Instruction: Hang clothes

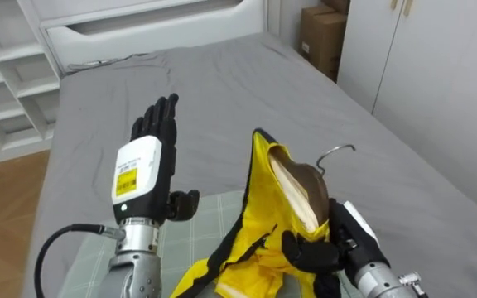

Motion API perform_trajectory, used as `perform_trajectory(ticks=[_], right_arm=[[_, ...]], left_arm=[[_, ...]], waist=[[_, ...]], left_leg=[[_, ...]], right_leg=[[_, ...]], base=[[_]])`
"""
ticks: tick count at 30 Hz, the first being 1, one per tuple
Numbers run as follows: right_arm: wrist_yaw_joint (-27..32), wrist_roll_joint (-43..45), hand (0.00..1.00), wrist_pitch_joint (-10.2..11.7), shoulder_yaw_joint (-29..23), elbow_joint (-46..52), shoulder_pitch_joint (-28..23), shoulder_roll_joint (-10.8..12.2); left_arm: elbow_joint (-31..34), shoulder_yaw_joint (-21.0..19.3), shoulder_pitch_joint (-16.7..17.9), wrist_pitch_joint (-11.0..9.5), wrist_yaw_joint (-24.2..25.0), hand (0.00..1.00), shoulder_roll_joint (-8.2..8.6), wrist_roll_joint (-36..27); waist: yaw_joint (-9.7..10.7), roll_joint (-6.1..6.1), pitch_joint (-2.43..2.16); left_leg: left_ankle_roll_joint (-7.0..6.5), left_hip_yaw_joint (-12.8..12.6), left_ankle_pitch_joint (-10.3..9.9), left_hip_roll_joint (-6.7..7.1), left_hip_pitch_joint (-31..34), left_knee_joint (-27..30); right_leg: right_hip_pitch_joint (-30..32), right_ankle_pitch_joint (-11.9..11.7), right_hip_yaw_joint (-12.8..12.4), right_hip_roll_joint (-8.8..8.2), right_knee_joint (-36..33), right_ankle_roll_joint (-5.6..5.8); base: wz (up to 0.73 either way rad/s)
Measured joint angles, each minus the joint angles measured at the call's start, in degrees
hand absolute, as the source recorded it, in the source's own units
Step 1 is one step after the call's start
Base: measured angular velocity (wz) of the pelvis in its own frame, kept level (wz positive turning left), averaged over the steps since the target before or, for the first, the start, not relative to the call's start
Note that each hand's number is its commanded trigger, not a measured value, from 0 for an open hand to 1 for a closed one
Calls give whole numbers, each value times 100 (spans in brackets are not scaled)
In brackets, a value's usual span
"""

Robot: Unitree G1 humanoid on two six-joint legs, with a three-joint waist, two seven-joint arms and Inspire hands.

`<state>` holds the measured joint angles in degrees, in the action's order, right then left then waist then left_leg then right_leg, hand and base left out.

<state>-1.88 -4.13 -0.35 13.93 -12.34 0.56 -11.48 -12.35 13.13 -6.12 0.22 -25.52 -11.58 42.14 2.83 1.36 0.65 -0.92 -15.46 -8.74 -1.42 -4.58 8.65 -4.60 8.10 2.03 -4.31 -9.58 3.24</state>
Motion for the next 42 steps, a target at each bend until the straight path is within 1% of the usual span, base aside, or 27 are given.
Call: perform_trajectory(ticks=[2, 6, 9, 12, 14, 16, 17, 19, 21, 22, 23, 25, 26, 29, 30, 32, 34, 36, 38, 40, 41, 42], right_arm=[[-46, 23, 100, -2, -55, 0, 0, 5], [-138, 206, 100, -2, -324, 0, 0, 16], [-151, 248, 100, -2, -467, 0, -2, 14], [-193, 249, 100, -3, -483, 0, -2, 15], [-204, 292, 100, -3, -483, 1, -5, 16], [-204, 453, 100, -19, -484, 4, -8, 19], [-203, 508, 100, -51, -496, 5, -10, 20], [-203, 575, 100, -69, -522, 5, -23, 20], [-203, 795, 100, -99, -632, 121, -131, 30], [-202, 851, 100, -100, -644, 170, -168, 26], [-203, 912, 100, -99, -654, 223, -229, 28], [-204, 1127, 100, -99, -725, 224, -325, 46], [-201, 1272, 100, -99, -809, 224, -419, 61], [-187, 1549, 100, -99, -920, 222, -532, 77], [-187, 1586, 100, -99, -930, 222, -564, 80], [-187, 1598, 100, -98, -986, 222, -625, 122], [-185, 1597, 100, -97, -1076, 222, -649, 185], [-132, 1571, 100, -94, -1097, 223, -642, 206], [-75, 1559, 100, -94, -1100, 223, -634, 248], [-65, 1552, 100, -94, -1116, 223, -635, 250], [-58, 1556, 100, -93, -1142, 223, -622, 250], [-32, 1553, 100, -92, -1158, 223, -622, 253]], left_arm=[[-20, -38, 3, 15, 111, 0, -7, 16], [-56, -246, 71, 20, 160, 0, -18, 25], [-115, -326, 119, 51, 221, 0, -18, 9], [-210, -362, 120, 111, 292, 0, -18, 10], [-259, -377, 123, 116, 355, 0, -14, 5], [-268, -385, 196, 118, 363, 0, 8, 4], [-302, -387, 241, 121, 378, 0, 44, 1], [-311, -388, 361, 123, 425, 0, 113, -164], [-355, -394, 456, 125, 622, 0, 183, -461], [-356, -393, 493, 125, 639, 0, 186, -508], [-365, -402, 588, 124, 650, 0, 191, -587], [-536, -399, 685, 113, 671, 0, 212, -664], [-631, -396, 764, 103, 738, 0, 221, -665], [-745, -400, 993, 83, 813, 0, 220, -711], [-745, -396, 1061, 75, 860, 0, 224, -836], [-745, -395, 1098, 59, 901, 0, 238, -914], [-742, -396, 1098, -18, 986, 0, 237, -1077], [-613, -377, 1098, -53, 1111, 0, 239, -1282], [-450, -377, 1100, -70, 1130, 0, 239, -1319], [-324, -377, 1106, -102, 1160, 0, 275, -1329], [-276, -381, 1109, -131, 1184, 0, 317, -1329], [-274, -379, 1115, -191, 1228, 0, 335, -1330]], waist=[[3, -55, 1], [31, -113, -26], [55, -118, -30], [81, -115, -32], [102, -112, -33], [128, -113, -36], [135, -113, -37], [134, -111, -40], [118, -113, -44], [116, -113, -44], [131, -114, -54], [173, -117, -55], [169, -134, -72], [181, -185, -74], [175, -209, -72], [179, -250, -71], [176, -268, -71], [198, -286, -69], [200, -311, -73], [187, -326, -70], [165, -331, -68], [175, -347, -59]], left_leg=[[0, -1, 0, 1, 7, 0], [0, 4, -1, 3, -15, -1], [0, -8, -1, 2, -18, -2], [1, -8, -1, -1, -17, -3], [1, -8, -1, -1, -20, -4], [1, -11, -1, -2, -26, -8], [1, -12, -1, -2, -28, -10], [1, -13, -1, -2, -32, -13], [1, -20, -1, -3, -26, -21], [1, -24, -1, -4, -27, -27], [1, -41, -1, -8, -39, -36], [6, -48, -4, -8, -108, -42], [11, -62, -8, -8, -140, -47], [11, -140, -8, -9, -170, -93], [11, -159, -10, -10, -171, -93], [11, -164, -11, -10, -176, -92], [11, -164, -11, -11, -175, -90], [11, -163, -11, -4, -148, -91], [10, -173, -9, -4, -79, -85], [10, -215, -7, -6, -74, -84], [11, -273, -8, -9, -80, -90], [11, -314, -9, -8, -92, -95]], right_leg=[[5, 0, 0, 0, 5, 0], [-23, -2, 11, -2, 4, -3], [-24, -6, 39, -2, 3, -9], [-24, -6, 58, -2, 4, -9], [-25, -7, 85, -3, 1, -10], [-21, -7, 133, -7, -2, -10], [-21, -7, 133, -8, 0, -10], [-16, -7, 124, -8, -3, -10], [10, -7, 119, -7, -5, -10], [29, -6, 115, -6, -5, -10], [49, -6, 104, -2, -6, -10], [-25, -7, 107, -2, -9, -10], [-41, -7, 108, -2, -13, -10], [-38, -7, 109, -2, -22, -10], [-32, -7, 107, -3, -19, -10], [-32, -7, 108, -3, -19, -10], [-30, -7, 111, -3, -14, -10], [15, 0, 126, -13, 14, -3], [84, 2, 123, -14, 27, -3], [132, 2, 93, -14, -12, -3], [160, 2, 57, -13, -22, -3], [164, 2, 17, -11, -19, -3]], base=[[0], [0], [0], [0], [0], [0], [0], [0], [0], [-6], [-7], [-3], [0], [-13], [-13], [-3], [0], [0], [-2], [-10], [-21], [-18]])
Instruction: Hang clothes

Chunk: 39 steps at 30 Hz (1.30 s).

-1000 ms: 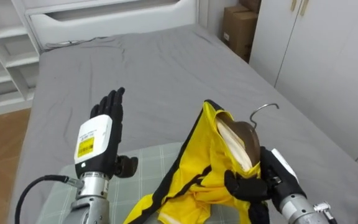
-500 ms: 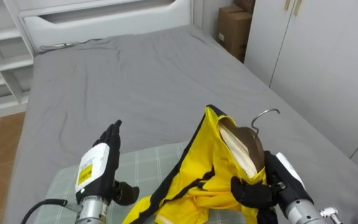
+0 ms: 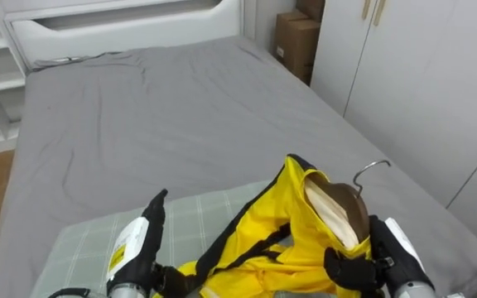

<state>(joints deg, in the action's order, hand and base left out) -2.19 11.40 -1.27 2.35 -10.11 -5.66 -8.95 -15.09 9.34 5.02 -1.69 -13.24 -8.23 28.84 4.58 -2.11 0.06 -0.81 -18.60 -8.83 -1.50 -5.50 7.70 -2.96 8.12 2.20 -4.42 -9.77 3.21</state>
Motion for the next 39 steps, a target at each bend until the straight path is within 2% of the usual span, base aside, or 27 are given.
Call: perform_trajectory(ticks=[3, 7, 11, 12, 13, 15, 16, 18, 21, 23, 29, 31, 32, 33, 34, 35, 36, 37, 38, 39], right_arm=[[69, 1, 100, 0, -1, 0, -18, 4], [77, 39, 100, 0, -11, 1, -115, 6], [77, 30, 100, 26, -122, 0, -120, 37], [82, 31, 100, 32, -145, 0, -120, 34], [90, 39, 100, 39, -147, 0, -114, 29], [121, 42, 100, 43, -146, -2, -114, 21], [128, 42, 100, 43, -145, -3, -114, 22], [172, 43, 100, 43, -128, -2, -93, 32], [176, 145, 100, 48, -142, -23, 39, 33], [231, 397, 100, 71, -149, -44, 72, 28], [280, 529, 100, 124, -119, -44, 139, 29], [281, 623, 100, 143, -116, -44, 205, 41], [263, 732, 100, 185, -111, -37, 284, 41], [245, 773, 100, 231, -101, 11, 319, 40], [239, 773, 100, 260, -95, 33, 320, 40], [230, 799, 100, 276, -70, 70, 321, 42], [229, 835, 100, 281, -16, 76, 355, 40], [234, 855, 100, 281, 35, 76, 399, 33], [237, 920, 100, 312, 121, 80, 471, 27], [248, 942, 100, 327, 210, 92, 513, 2]], left_arm=[[-12, 19, 46, -47, 47, 0, 3, 5], [-147, 39, 237, -46, 159, 0, 59, -2], [-420, -23, 277, -47, 162, 0, 48, -120], [-446, -24, 283, -47, 162, 0, 26, -118], [-443, -18, 279, -50, 164, 0, -8, -120], [-444, -18, 279, -52, 209, 0, -32, -272], [-437, -17, 278, -52, 241, 0, -38, -345], [-430, -5, 275, -51, 305, 0, -44, -476], [-425, -29, 215, -51, 375, 0, -21, -511], [-425, -20, 167, -52, 437, 0, 4, -454], [-434, 17, 76, -52, 624, 0, -4, -680], [-436, -7, 80, -51, 641, 0, -5, -680], [-435, -11, 105, -45, 641, 0, 5, -679], [-436, -7, 150, -36, 641, 0, -30, -686], [-436, -1, 170, -34, 641, 0, -35, -695], [-435, -10, 192, -33, 641, 0, -47, -734], [-435, -5, 213, -32, 639, 0, -55, -751], [-435, -2, 235, -31, 638, 0, -53, -753], [-440, -13, 251, -18, 638, 0, -42, -744], [-439, -13, 213, -28, 638, 0, -46, -757]], waist=[[37, -104, 31], [68, -160, 22], [30, -178, 24], [35, -190, 22], [26, -203, 26], [-12, -212, 29], [-23, -219, 31], [-54, -223, 33], [-47, -224, 52], [-2, -194, 75], [-19, -202, 93], [-48, -171, 113], [-72, -104, 128], [-52, -47, 112], [-28, -26, 110], [-10, -37, 97], [-58, -90, 78], [-94, -90, 77], [-179, -78, 72], [-210, -96, 66]], left_leg=[[1, -93, -26, -9, -1, -6], [25, -281, -133, -107, -11, 85], [59, -873, -230, -211, -93, 108], [76, -1079, -283, -292, -132, 138], [87, -1172, -322, -318, -130, 182], [127, -1606, -475, -482, -135, 372], [133, -1697, -500, -510, -141, 411], [171, -2098, -557, -579, -222, 412], [199, -2501, -634, -607, -225, 467], [206, -2567, -707, -646, -197, 585], [246, -2714, -809, -712, -198, 819], [283, -2842, -929, -854, -200, 1001], [331, -2976, -1061, -1002, -201, 1231], [387, -3086, -1162, -1120, -230, 1436], [419, -3136, -1200, -1180, -261, 1532], [464, -3167, -1229, -1285, -295, 1855], [409, -3046, -1197, -1421, -203, 2451], [311, -2846, -1130, -1523, -123, 2819], [135, -2296, -922, -1604, 112, 3365], [81, -1657, -878, -1390, 269, 3429]], right_leg=[[10, -4, -44, 10, -2, -2], [96, -74, -59, 69, -59, -45], [421, -139, -38, 136, -281, -114], [503, -165, 7, 159, -329, -141], [541, -175, 79, 158, -345, -148], [641, -304, 903, 89, -389, -298], [678, -325, 1108, 68, -393, -325], [793, -424, 1804, 27, -399, -477], [943, -451, 2296, -36, -466, -538], [1009, -436, 2317, -46, -563, -572], [1200, -325, 2337, -81, -862, -739], [1203, -276, 2431, -32, -905, -804], [1201, -201, 2496, 25, -979, -857], [1206, -90, 2496, 64, -1114, -889], [1219, -36, 2483, 67, -1181, -902], [1251, 123, 2400, 76, -1311, -910], [1316, 281, 2057, 156, -1444, -865], [1327, 312, 1900, 217, -1501, -887], [1281, 313, 1566, 307, -1508, -906], [1267, 286, 1342, 372, -1465, -942]], base=[[-12], [-25], [-73], [-93], [-96], [-93], [-89], [-85], [-71], [-36], [-14], [-26], [-49], [-48], [-45], [-59], [-75], [-115], [-122], [-111]])
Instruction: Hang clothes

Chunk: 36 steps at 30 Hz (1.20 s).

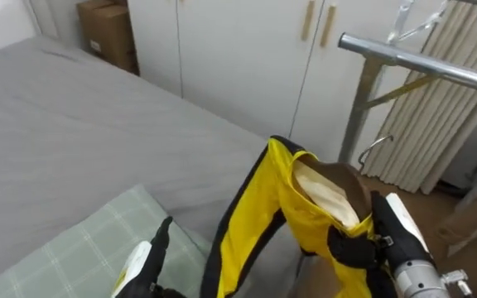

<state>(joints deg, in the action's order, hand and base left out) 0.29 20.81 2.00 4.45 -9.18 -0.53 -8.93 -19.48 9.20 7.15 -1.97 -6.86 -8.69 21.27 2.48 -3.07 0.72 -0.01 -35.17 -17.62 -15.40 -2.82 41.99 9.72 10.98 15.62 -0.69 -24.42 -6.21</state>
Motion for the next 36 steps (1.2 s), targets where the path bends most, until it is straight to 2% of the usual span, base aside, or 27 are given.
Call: perform_trajectory(ticks=[1, 2, 3, 4, 5, 6, 7, 8, 9, 10, 11, 12, 15, 17, 19, 21, 25, 29, 36], right_arm=[[2, -6, 100, 0, 17, 8, 4, -25], [3, -24, 100, -7, 45, 7, 3, -76], [0, -22, 100, -7, 94, 7, 11, -118], [-5, -16, 100, -5, 117, 7, 11, -133], [-25, -8, 100, -5, 171, 13, 22, -159], [-42, -1, 100, -5, 296, 28, 59, -228], [-50, 17, 100, -5, 343, 63, 57, -263], [-56, 139, 100, -5, 363, 121, 43, -300], [-55, 212, 100, -6, 342, 132, 39, -308], [-52, 231, 100, -7, 324, 138, 39, -311], [-45, 269, 100, -20, 303, 169, 38, -325], [-48, 312, 100, -52, 312, 226, 22, -292], [-50, 497, 100, -68, 312, 509, -97, -301], [-49, 612, 100, -68, 316, 572, -97, -270], [-48, 687, 100, -68, 309, 649, -99, -219], [-48, 693, 100, -75, 309, 784, -98, -197], [-43, 783, 100, -82, 311, 793, -90, -89], [-41, 852, 100, -90, 315, 792, -88, 23], [-42, 853, 100, -90, 322, 792, -86, 45]], left_arm=[[-2, 22, -42, -2, 0, 0, 29, -53], [-4, 100, -74, -19, -1, 0, 87, -103], [-4, 191, -64, -30, -2, 0, 137, -111], [-3, 236, -60, -33, -2, 0, 157, -109], [-2, 245, -59, -50, -2, 0, 195, -101], [-3, 212, -60, -51, -2, 0, 227, -106], [-3, 211, -63, -51, -4, 0, 243, -105], [-4, 213, -76, -69, -4, 0, 247, -102], [-11, 220, -91, -113, -4, 0, 274, -105], [-11, 224, -100, -127, -4, 0, 291, -105], [-10, 233, -112, -163, -4, 0, 329, -108], [-24, 241, -113, -186, -4, 0, 319, -102], [-144, 388, -141, -189, -5, 0, 291, -140], [-241, 479, -162, -207, -10, 0, 262, -170], [-310, 494, -180, -221, -11, 0, 261, -326], [-425, 485, -240, -228, -39, 0, 255, -373], [-606, 378, -262, -227, -45, 0, 234, -372], [-617, 205, -273, -260, -64, 0, 325, -371], [-617, 132, -266, -339, -173, 0, 334, -367]], waist=[[5, -25, 8], [-105, -82, 13], [-228, -102, 18], [-287, -93, 14], [-440, -89, 12], [-507, -77, 7], [-518, -52, -5], [-497, -9, -30], [-346, -3, -36], [-270, 2, -41], [-215, 25, -54], [-142, 2, -57], [122, 20, -51], [199, 40, -50], [210, 85, -29], [192, 165, 7], [124, 183, 4], [-70, 183, 3], [-201, 135, 21]], left_leg=[[-25, 404, -28, 211, 49, -67], [-73, 1011, -104, 648, 71, -292], [-65, 1552, -175, 1059, 91, -675], [-61, 1813, -181, 1208, 120, -907], [-60, 2205, -179, 1385, 214, -1347], [-45, 2542, -168, 1438, 333, -1672], [-13, 2673, -149, 1453, 405, -1791], [44, 2939, -73, 1469, 513, -2034], [94, 3072, -7, 1536, 515, -2275], [58, 3071, 83, 1541, 508, -2396], [-10, 3061, 392, 1561, 453, -2570], [-90, 2983, 523, 1557, 381, -2668], [-109, 2850, 512, 1547, 214, -2784], [-114, 2766, 508, 1527, 143, -2871], [-126, 2659, 501, 1516, 112, -2932], [-140, 2542, 488, 1524, 110, -2970], [-137, 2420, 488, 1526, 110, -2994], [-133, 2279, 489, 1512, 90, -3034], [-133, 2365, 493, 1504, -32, -3071]], right_leg=[[6, -10, -92, 16, 14, -7], [9, -68, -406, 74, 70, -41], [-26, -176, -789, 184, 204, -42], [-52, -250, -979, 256, 312, -46], [-71, -370, -1403, 419, 453, -49], [-64, -446, -1812, 584, 525, -24], [-65, -482, -1956, 658, 558, -20], [-46, -564, -2114, 736, 586, -65], [-39, -588, -2302, 816, 576, -60], [-29, -593, -2376, 845, 568, -50], [0, -613, -2567, 956, 561, -12], [-4, -640, -2729, 1027, 589, 22], [-93, -669, -2867, 1070, 701, 43], [-131, -678, -2943, 1095, 754, 50], [-123, -699, -3014, 1121, 761, 25], [-62, -700, -3094, 1150, 719, 17], [-13, -662, -3170, 1186, 690, -2], [19, -635, -3223, 1213, 684, -24], [-169, -596, -3231, 1222, 804, -48]], base=[[-105], [-131], [-153], [-183], [-196], [-196], [-171], [-128], [-106], [-86], [-87], [-76], [-32], [-25], [-23], [-17], [-12], [-7], [2]])
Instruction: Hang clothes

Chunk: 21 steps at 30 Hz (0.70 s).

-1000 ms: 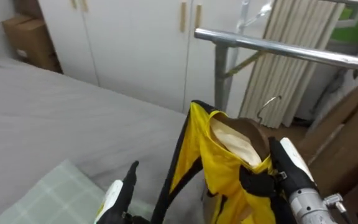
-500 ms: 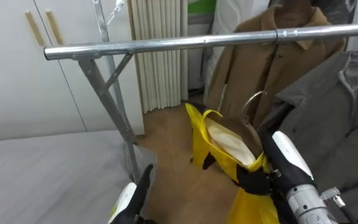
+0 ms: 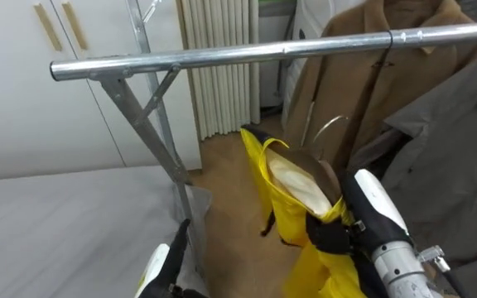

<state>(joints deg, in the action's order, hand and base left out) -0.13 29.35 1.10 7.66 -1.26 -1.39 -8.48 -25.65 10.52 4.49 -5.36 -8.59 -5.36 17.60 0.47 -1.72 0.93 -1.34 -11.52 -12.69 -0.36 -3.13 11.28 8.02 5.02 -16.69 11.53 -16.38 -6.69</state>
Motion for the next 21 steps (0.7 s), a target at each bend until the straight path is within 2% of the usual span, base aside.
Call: perform_trajectory(ticks=[4, 9, 13, 16, 18, 21], right_arm=[[-1, 15, 100, 0, -8, 0, -13, -14], [-33, 27, 100, 0, -27, 97, -10, -51], [-180, 128, 100, 15, -20, 210, 66, -131], [-464, 37, 100, 9, -13, 251, 328, -498], [-634, 21, 100, 8, -20, 437, 574, -873], [-687, 23, 100, 9, -33, 596, 796, -1014]], left_arm=[[-56, -129, 14, 0, -2, 0, 15, 0], [-78, -172, 14, -8, -8, 0, 29, 8], [-86, -178, 13, -16, -9, 0, 22, 2], [-151, -250, 5, -110, -10, 0, -35, -6], [-183, -382, -4, -209, -107, 0, -124, -21], [-286, -371, -4, -223, -197, 0, -201, -211]], waist=[[-27, -52, -1], [-85, -137, -44], [-114, -173, -46], [-164, -252, -19], [-168, -403, 14], [-208, -499, 2]], left_leg=[[0, 7, 0, -14, -67, -10], [1, -16, 0, -29, -99, -83], [1, -14, 0, -28, -104, -94], [1, 64, 0, -18, -88, -92], [2, 85, 1, -31, -54, -89], [2, 85, 1, -48, -62, -53]], right_leg=[[-103, -9, 16, -4, 89, -14], [-115, -12, 141, -24, 190, -37], [-147, 2, 155, -39, 175, -55], [-110, 14, 139, -38, 133, -65], [-112, 15, 175, -33, 178, -72], [-142, -2, 189, -34, 242, -103]], base=[[1], [8], [6], [-2], [8], [4]])
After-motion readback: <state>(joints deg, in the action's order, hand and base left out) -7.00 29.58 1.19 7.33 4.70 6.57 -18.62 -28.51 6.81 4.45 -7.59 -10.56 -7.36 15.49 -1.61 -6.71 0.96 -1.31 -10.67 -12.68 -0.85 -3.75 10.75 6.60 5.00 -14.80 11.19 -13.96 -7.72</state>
